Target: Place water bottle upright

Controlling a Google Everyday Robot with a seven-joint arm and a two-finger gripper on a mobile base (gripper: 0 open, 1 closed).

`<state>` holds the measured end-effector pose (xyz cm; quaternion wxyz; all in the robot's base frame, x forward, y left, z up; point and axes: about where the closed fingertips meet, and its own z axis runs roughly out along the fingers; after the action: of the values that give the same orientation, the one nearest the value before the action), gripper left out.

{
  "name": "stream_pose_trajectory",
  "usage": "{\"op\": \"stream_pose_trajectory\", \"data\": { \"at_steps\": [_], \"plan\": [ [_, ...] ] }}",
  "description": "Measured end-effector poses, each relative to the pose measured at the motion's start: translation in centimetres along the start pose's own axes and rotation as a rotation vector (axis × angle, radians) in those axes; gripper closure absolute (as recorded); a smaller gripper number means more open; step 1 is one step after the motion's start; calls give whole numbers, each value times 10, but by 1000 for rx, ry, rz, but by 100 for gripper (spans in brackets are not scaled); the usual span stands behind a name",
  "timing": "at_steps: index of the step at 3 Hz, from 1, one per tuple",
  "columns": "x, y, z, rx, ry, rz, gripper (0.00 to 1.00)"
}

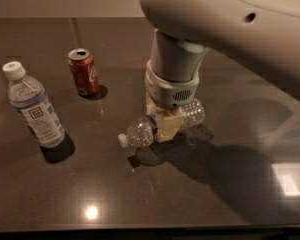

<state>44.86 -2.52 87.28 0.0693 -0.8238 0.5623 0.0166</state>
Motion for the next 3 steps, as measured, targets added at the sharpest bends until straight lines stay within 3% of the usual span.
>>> {"op": "stream_pose_trajectory", "data": {
  "at_steps": [1, 3],
  "plan": [
    [28, -20, -35, 38, -146, 127, 100],
    [66, -57, -94, 195, -581, 333, 100]
  ]
}}
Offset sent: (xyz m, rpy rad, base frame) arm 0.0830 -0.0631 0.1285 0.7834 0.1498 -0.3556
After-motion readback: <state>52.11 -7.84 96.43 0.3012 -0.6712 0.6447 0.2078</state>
